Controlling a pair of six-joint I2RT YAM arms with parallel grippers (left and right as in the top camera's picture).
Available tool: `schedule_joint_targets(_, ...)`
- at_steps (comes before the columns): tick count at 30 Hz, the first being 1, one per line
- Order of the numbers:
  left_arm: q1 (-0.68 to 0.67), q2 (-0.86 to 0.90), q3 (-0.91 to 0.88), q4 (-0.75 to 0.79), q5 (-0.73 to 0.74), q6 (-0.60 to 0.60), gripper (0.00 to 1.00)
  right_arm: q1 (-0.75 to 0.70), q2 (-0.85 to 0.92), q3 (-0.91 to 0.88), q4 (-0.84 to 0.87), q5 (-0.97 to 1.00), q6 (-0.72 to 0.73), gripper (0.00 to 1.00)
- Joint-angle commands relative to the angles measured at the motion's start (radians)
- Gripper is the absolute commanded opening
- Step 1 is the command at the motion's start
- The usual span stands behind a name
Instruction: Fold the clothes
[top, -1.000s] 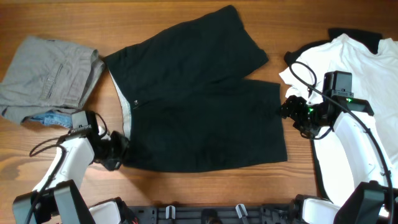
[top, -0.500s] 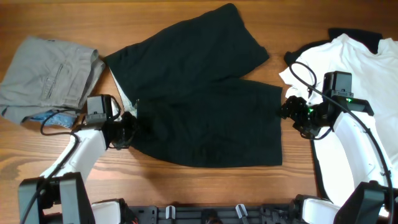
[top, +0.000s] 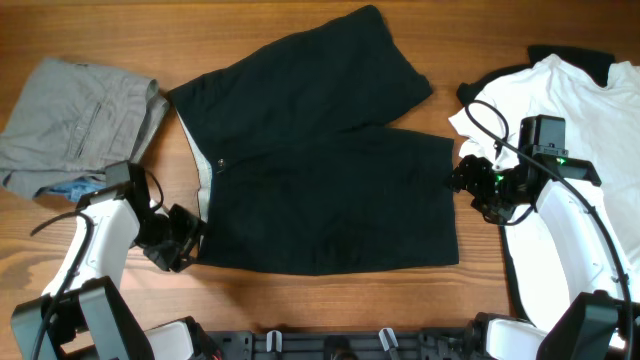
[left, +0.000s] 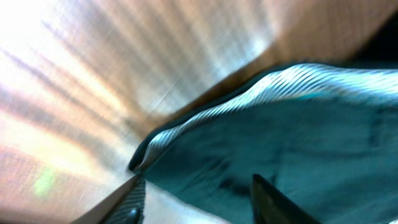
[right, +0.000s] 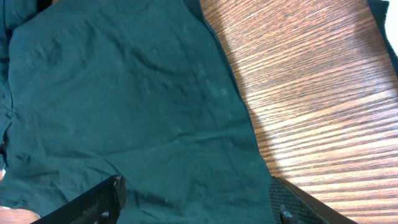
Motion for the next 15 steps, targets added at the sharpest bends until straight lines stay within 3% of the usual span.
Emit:
schedule_joint_targets(1, 0.006, -0.013, 0.014, -0.059, -0.009, 0.013, 0.48, 0.0, 0.009, -0.004, -0.001, -0.004, 0.005, 0.78)
schedule_joint_targets(12, 0.006, -0.013, -0.122, 0.081, -0.081, -0.025, 0.38, 0.0, 0.009, -0.004, -0.01, 0.006, 0.007, 0.79)
schedule_joint_targets(13, 0.006, -0.013, -0.129, 0.104, -0.08, -0.026, 0.36, 0.0, 0.009, -0.004, -0.011, 0.006, 0.007, 0.79)
schedule_joint_targets(15, 0.006, -0.013, -0.131, 0.128, -0.08, -0.026, 0.22, 0.0, 0.009, -0.004, -0.014, 0.006, 0.008, 0.79)
